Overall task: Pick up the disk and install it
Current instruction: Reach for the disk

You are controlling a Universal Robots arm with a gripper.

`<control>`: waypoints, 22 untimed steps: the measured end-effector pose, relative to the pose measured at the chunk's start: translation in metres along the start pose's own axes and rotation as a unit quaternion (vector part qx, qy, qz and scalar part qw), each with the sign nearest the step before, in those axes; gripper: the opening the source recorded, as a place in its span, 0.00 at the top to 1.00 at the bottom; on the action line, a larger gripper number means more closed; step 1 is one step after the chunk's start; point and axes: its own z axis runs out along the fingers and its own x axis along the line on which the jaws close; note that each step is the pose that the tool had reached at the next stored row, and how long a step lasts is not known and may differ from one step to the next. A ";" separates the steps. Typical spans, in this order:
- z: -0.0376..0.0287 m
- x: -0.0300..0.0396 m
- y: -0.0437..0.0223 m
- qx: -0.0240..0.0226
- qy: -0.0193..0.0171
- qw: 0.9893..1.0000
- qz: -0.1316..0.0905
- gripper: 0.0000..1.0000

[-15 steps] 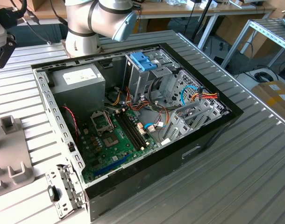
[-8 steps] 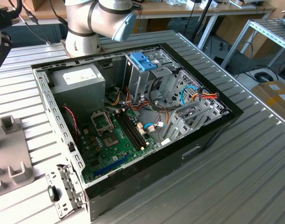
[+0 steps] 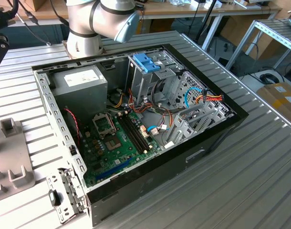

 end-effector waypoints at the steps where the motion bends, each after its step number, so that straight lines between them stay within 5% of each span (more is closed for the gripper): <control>1: 0.0000 0.0004 0.0000 0.000 0.000 1.000 0.000 0.90; 22: -0.0002 0.0119 -0.0009 0.000 0.000 1.000 0.000 0.90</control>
